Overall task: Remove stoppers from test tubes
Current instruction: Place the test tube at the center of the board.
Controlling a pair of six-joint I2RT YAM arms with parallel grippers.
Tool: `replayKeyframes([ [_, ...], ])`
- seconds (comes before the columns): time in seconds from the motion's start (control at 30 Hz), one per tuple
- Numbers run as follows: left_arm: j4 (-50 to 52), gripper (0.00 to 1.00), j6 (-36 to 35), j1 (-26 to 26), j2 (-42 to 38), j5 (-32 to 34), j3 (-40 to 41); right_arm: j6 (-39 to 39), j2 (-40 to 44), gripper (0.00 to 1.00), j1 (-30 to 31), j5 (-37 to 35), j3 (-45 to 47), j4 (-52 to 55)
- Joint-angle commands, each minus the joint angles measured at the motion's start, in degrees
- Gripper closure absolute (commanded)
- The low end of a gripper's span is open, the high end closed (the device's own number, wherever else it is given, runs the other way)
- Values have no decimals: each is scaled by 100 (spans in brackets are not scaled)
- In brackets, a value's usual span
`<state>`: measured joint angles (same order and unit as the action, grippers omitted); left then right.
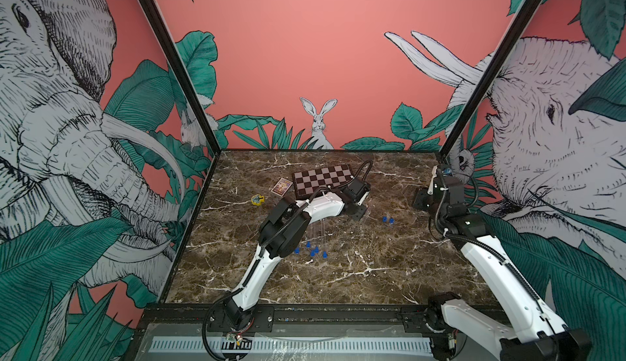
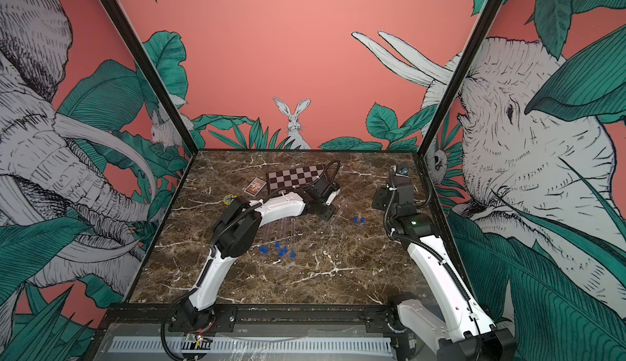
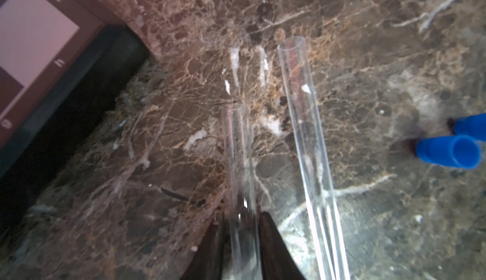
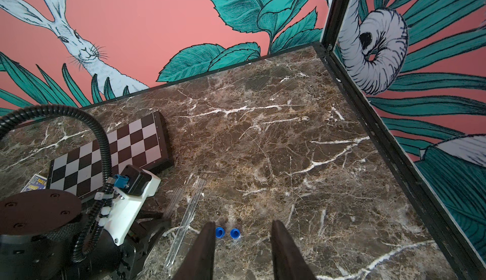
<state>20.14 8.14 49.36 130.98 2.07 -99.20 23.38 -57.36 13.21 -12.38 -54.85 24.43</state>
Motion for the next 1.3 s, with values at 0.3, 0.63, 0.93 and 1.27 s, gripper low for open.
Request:
replayKeyframes([
  [0.3,-24,69,206,12,-14,108,105,31,77,65,-15,79,75,-166],
  [0.63,-469,56,-33,69,-568,56,358,79,76,65,-14,248,122,-193],
  [0.93,-484,54,-107,73,-798,49,315,61,103,64,-12,355,80,-190],
  [1.27,-496,46,-556,117,-2719,675,731,-158,30,61,2,871,-124,-71],
])
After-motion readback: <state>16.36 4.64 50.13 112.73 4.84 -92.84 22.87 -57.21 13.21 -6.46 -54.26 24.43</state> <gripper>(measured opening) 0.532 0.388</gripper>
